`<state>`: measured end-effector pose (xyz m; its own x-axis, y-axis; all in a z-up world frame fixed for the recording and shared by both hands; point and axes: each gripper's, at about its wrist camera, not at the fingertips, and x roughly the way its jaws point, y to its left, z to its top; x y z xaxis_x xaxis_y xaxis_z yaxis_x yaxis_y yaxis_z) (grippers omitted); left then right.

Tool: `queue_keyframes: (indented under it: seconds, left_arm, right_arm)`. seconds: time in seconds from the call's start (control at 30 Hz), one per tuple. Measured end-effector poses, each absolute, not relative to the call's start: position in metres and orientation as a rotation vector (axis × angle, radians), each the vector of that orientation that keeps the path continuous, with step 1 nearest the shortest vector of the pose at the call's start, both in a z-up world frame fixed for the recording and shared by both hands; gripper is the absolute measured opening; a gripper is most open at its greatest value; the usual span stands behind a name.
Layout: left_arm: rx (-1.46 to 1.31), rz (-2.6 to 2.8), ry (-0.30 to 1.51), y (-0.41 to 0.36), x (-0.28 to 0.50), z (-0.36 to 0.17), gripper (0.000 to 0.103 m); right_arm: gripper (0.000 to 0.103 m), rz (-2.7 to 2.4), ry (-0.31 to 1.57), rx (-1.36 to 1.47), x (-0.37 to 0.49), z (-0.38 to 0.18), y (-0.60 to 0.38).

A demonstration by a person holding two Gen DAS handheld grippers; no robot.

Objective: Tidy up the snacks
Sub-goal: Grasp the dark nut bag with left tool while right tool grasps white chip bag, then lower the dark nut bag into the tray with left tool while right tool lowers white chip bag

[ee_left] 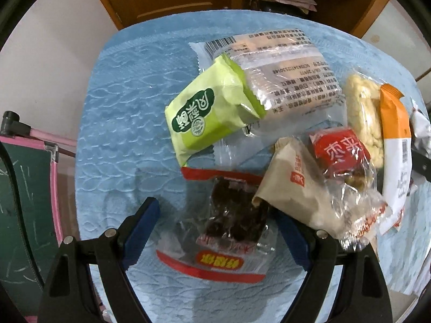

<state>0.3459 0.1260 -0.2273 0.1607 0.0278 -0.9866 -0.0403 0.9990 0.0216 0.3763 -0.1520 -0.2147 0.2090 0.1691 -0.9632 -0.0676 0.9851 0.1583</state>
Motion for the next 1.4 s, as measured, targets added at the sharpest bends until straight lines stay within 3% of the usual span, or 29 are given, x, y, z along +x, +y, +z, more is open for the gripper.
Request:
queue_keyframes:
  seconds: [0.03, 0.1, 0.27, 0.4, 0.73, 0.93, 1.2, 1.4]
  left_arm:
    - [-0.026, 0.036, 1.400, 0.126, 0.346, -0.227, 0.079]
    - [-0.024, 0.031, 1.385, 0.126, 0.348, -0.223, 0.058]
    - [-0.043, 0.063, 1.416, 0.125, 0.340, -0.213, 0.049]
    - [-0.052, 0.076, 1.400, 0.125, 0.323, -0.190, 0.048]
    - [-0.026, -0.015, 1.097, 0.108, 0.223, -0.019, 0.048]
    - [0.001, -0.090, 0.942, 0.085, 0.139, 0.052, 0.048]
    - [0.010, -0.134, 0.857, 0.060, 0.055, 0.078, 0.049]
    - [-0.015, -0.137, 0.808, 0.044, 0.008, 0.072, 0.049]
  right_arm:
    - [0.059, 0.164, 1.347, 0.088, 0.375, -0.213, -0.154]
    - [0.057, 0.166, 1.339, 0.094, 0.368, -0.209, -0.159]
    - [0.057, 0.176, 1.327, 0.100, 0.350, -0.195, -0.164]
    - [0.056, 0.204, 1.297, 0.111, 0.331, -0.168, -0.163]
    - [0.056, 0.305, 1.118, 0.102, 0.259, -0.054, -0.152]
    - [0.057, 0.377, 1.016, 0.079, 0.193, 0.003, -0.143]
    - [0.057, 0.467, 0.900, 0.056, 0.108, 0.049, -0.136]
    - [0.057, 0.494, 0.863, 0.097, 0.067, 0.049, -0.143]
